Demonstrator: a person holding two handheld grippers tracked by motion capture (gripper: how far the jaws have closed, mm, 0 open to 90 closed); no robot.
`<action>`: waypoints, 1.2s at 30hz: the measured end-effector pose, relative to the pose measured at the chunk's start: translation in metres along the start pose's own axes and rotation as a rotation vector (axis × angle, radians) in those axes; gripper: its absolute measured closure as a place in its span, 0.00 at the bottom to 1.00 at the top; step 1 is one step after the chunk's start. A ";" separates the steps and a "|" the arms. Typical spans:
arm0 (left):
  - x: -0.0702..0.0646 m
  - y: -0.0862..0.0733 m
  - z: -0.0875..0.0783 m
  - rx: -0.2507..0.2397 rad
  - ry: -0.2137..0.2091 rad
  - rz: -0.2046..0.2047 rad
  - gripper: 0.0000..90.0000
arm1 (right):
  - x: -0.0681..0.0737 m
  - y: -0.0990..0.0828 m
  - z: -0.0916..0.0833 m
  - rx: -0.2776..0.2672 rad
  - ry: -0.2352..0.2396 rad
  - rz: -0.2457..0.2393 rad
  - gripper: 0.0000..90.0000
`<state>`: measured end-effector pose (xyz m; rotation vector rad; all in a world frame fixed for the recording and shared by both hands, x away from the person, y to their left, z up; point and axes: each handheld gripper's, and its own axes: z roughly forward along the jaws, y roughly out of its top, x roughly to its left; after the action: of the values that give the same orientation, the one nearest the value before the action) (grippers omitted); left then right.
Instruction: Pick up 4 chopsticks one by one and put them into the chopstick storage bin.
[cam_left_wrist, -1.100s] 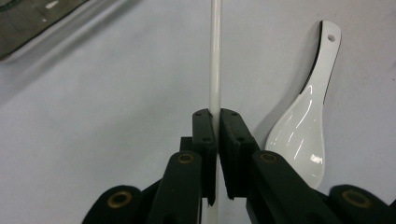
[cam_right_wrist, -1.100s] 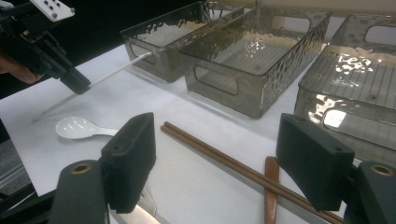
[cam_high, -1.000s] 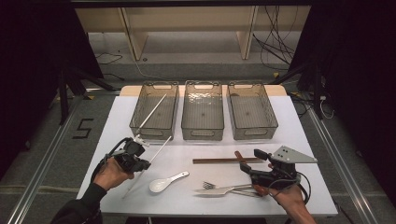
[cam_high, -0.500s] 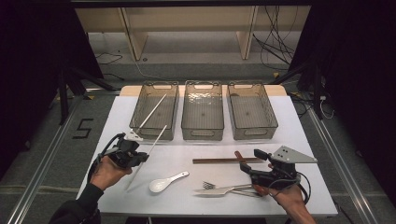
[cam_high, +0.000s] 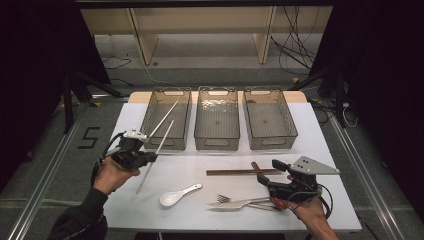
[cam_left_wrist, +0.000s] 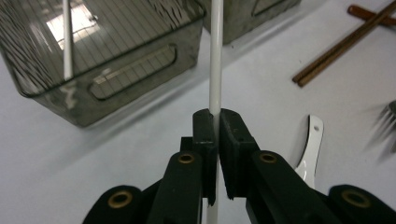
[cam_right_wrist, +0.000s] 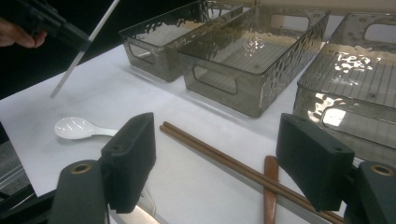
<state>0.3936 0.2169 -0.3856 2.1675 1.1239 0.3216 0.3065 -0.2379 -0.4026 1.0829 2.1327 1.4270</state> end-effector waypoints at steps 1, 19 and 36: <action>0.002 0.004 -0.001 -0.012 0.003 -0.005 0.94 | 0.000 0.000 0.000 0.000 0.000 -0.001 0.33; 0.030 0.078 -0.013 -0.091 0.065 0.012 0.94 | -0.001 0.000 -0.001 -0.003 0.003 0.002 0.33; 0.050 0.123 0.004 -0.122 0.105 0.004 0.94 | -0.001 -0.001 0.000 -0.005 0.008 0.004 0.33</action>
<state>0.5033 0.2046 -0.3111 2.0665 1.1274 0.4978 0.3070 -0.2390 -0.4031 1.0820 2.1328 1.4396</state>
